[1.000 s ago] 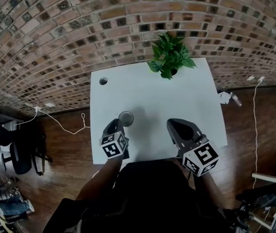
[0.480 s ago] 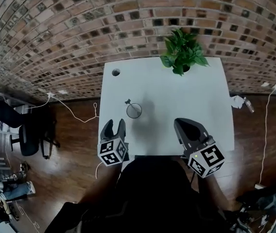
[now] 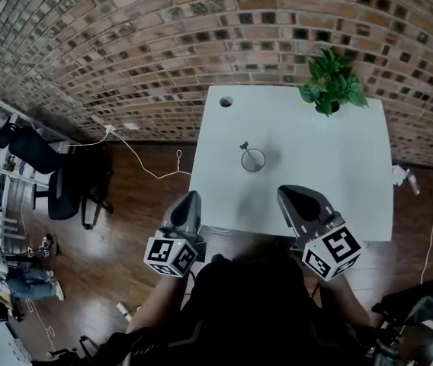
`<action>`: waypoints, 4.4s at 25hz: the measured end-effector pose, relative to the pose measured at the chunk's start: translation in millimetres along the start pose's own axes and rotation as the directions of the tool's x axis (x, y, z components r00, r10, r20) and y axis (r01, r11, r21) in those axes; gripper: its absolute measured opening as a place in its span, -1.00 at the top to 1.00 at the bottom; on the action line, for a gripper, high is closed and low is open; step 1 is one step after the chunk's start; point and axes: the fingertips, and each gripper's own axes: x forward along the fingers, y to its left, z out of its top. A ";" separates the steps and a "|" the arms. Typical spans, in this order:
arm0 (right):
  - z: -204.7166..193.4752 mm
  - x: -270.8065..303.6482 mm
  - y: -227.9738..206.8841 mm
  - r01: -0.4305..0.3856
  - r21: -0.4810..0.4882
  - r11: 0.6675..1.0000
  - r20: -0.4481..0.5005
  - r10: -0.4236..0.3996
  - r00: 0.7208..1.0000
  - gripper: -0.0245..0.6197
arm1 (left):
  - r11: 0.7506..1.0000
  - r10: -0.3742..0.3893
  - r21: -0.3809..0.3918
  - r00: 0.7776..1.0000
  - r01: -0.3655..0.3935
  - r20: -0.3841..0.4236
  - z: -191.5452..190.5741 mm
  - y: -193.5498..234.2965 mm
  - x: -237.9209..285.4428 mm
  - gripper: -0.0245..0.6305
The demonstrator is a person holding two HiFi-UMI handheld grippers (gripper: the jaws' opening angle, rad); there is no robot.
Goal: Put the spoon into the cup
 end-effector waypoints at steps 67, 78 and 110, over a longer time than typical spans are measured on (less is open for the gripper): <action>-44.5 -52.7 330.7 0.360 -0.043 0.932 0.081 -0.356 0.931 0.90 | 0.976 -0.208 0.069 0.978 0.206 0.023 64.6 108.7 -301.5 0.89; -38.1 -49.2 328.4 0.403 -0.131 0.906 0.078 -0.396 0.915 0.90 | 0.965 -0.252 0.069 0.968 0.251 0.007 61.7 96.9 -300.9 0.89; -37.0 -47.3 344.9 0.362 -0.114 0.925 0.086 -0.353 0.931 0.91 | 0.964 -0.242 0.125 0.969 0.235 0.044 73.4 90.2 -327.5 0.89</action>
